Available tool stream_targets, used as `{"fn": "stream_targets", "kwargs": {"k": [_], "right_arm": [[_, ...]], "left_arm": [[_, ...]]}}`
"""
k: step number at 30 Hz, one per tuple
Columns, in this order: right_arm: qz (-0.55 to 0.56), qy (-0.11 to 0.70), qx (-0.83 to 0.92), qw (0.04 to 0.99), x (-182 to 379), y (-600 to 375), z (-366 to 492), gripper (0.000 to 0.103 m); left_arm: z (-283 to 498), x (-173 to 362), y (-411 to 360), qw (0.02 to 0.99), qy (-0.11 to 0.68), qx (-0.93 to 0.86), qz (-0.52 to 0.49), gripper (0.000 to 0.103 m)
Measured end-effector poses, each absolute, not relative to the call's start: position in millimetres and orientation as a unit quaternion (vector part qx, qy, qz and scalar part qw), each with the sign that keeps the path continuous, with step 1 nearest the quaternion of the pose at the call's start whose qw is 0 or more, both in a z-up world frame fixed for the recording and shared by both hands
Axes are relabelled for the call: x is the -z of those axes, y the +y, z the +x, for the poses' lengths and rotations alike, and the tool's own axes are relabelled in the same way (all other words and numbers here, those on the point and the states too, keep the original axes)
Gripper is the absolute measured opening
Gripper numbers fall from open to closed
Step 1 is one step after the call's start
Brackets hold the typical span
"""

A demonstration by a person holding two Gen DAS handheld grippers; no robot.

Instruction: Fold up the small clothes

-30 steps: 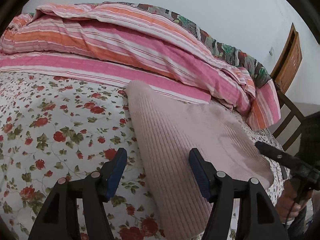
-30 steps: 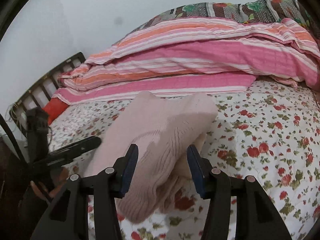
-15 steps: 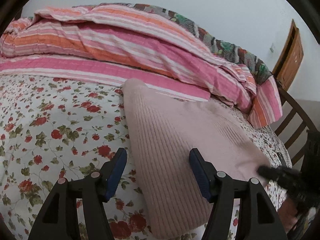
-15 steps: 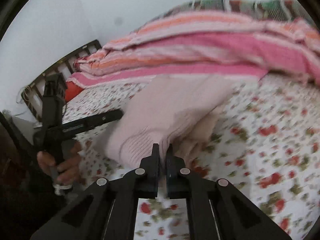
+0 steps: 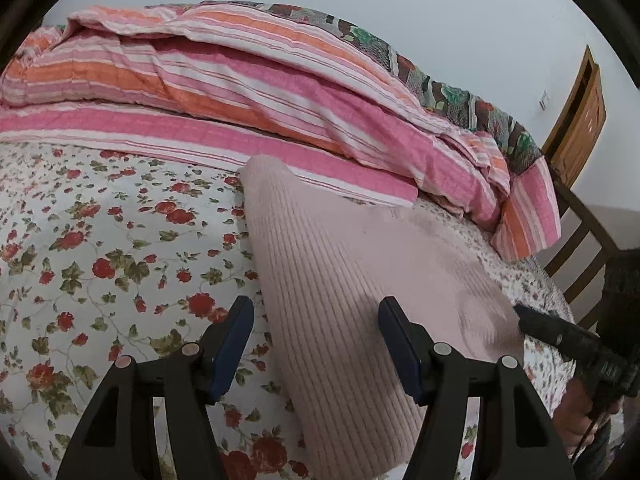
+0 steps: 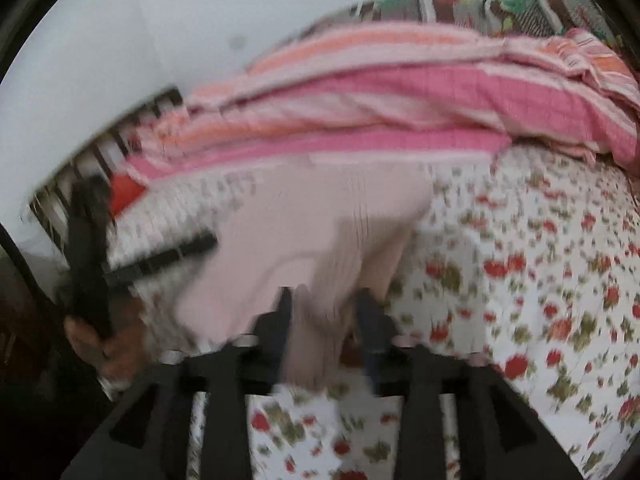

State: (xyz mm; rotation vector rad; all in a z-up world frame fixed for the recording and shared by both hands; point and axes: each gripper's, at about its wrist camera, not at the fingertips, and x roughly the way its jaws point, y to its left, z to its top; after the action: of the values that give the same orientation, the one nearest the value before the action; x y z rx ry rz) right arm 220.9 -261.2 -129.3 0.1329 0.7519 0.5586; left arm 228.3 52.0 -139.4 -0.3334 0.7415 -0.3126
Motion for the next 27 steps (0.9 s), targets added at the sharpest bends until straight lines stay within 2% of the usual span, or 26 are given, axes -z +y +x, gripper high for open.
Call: {"fn": "stream_targets", "kwargs": {"k": [5,7,8,9,11,14,18,23,27], "right_arm": [[0.078,0.400,-0.205,0.890,138,-252,271,0.040],[0.093,0.408,-0.212,0.883,150,-248,280,0.028],[0.088,0.400,-0.222,0.885,152,-244,279,0.017],[0.066,0.378,-0.228,0.895,149,-239,271,0.013],[0.056,0.315,-0.255,0.912,135,-244,254,0.012],[0.098,0.315,-0.252,0.910,129,-263,258,0.012],[0.070,0.418,-0.186,0.886,178,-254,285,0.013],[0.040,0.374,-0.164,0.912,149,-253,272,0.025],[0.045,0.342,-0.162,0.925,136,-249,261,0.025]], "left_arm": [[233,141,56,0.907,0.354,0.154,-0.168,0.063],[234,142,57,0.908,0.353,0.155,-0.167,0.063],[234,143,57,0.908,0.352,0.156,-0.167,0.063],[235,143,57,0.908,0.352,0.156,-0.167,0.063],[234,142,58,0.909,0.348,0.158,-0.168,0.063],[233,141,58,0.910,0.344,0.160,-0.167,0.063],[235,143,54,0.910,0.350,0.154,-0.157,0.064],[235,142,49,0.917,0.347,0.135,-0.145,0.064],[236,144,45,0.918,0.351,0.123,-0.141,0.064]]}}
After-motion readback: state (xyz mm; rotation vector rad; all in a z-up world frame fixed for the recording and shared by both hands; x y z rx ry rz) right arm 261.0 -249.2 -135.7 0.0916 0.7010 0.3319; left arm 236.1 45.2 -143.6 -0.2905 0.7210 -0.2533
